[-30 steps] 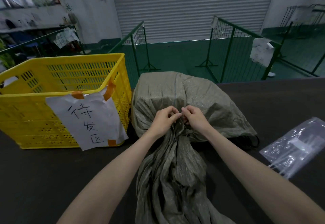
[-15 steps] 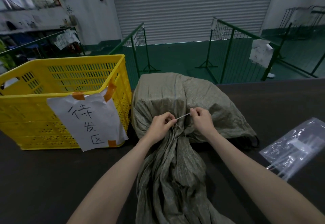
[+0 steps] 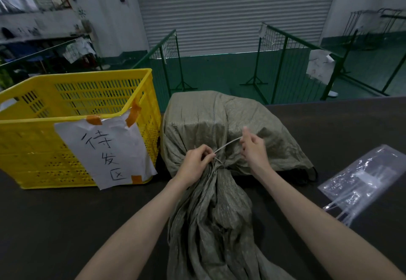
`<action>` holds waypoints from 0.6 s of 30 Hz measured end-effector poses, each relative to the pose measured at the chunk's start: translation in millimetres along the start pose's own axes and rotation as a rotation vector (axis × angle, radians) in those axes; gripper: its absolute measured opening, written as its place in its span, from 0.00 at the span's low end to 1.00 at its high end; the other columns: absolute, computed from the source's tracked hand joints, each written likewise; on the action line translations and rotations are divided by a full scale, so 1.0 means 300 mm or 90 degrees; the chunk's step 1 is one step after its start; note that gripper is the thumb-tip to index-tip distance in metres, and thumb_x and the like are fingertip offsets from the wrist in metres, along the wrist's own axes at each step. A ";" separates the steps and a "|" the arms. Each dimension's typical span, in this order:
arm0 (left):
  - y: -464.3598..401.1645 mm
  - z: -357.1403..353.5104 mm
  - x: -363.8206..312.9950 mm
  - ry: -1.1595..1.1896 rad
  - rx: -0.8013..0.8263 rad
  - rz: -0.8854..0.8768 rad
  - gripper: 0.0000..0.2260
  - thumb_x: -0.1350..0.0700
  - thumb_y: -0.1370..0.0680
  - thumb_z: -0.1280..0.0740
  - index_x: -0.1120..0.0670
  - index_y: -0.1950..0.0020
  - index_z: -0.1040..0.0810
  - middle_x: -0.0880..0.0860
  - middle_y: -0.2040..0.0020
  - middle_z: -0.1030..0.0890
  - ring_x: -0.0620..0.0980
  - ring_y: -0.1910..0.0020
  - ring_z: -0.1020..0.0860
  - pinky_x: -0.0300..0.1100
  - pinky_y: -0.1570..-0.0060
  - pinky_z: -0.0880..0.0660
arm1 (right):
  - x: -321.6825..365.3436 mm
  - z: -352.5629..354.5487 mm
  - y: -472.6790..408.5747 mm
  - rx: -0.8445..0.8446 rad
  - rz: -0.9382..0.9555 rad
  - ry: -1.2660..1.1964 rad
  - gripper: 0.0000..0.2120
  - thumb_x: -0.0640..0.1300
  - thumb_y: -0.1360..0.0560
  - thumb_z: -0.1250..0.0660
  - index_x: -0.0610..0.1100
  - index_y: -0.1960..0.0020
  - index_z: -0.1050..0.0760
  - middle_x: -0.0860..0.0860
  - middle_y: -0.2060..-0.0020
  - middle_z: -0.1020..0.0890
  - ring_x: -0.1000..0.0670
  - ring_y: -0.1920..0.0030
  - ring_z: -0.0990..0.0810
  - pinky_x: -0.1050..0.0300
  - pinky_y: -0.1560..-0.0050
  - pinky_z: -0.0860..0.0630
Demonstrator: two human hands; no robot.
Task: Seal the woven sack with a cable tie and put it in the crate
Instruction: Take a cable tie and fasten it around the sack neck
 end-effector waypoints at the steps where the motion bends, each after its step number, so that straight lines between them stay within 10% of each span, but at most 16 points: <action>1: 0.004 -0.004 -0.010 -0.002 -0.001 -0.016 0.05 0.55 0.22 0.34 0.56 0.51 0.21 0.52 0.59 0.17 0.48 0.59 0.20 0.44 0.55 0.25 | -0.003 -0.014 0.010 0.004 0.000 0.013 0.22 0.62 0.26 0.39 0.48 0.71 0.34 0.50 0.76 0.35 0.51 0.75 0.36 0.55 0.73 0.39; 18: 0.036 0.000 0.009 -0.093 0.053 -0.072 0.06 0.53 0.21 0.35 0.53 0.50 0.22 0.50 0.54 0.19 0.46 0.54 0.23 0.44 0.53 0.26 | 0.014 -0.012 0.076 -0.036 0.108 0.237 0.25 0.44 0.20 0.41 0.45 0.76 0.40 0.51 0.79 0.35 0.54 0.75 0.36 0.55 0.66 0.40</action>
Point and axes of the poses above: each hand's wrist, its own y-axis away from the middle knuckle, its own z-axis out of the back of the hand, x = y × z, the point moved 3 cm from there along -y, towards the middle knuckle
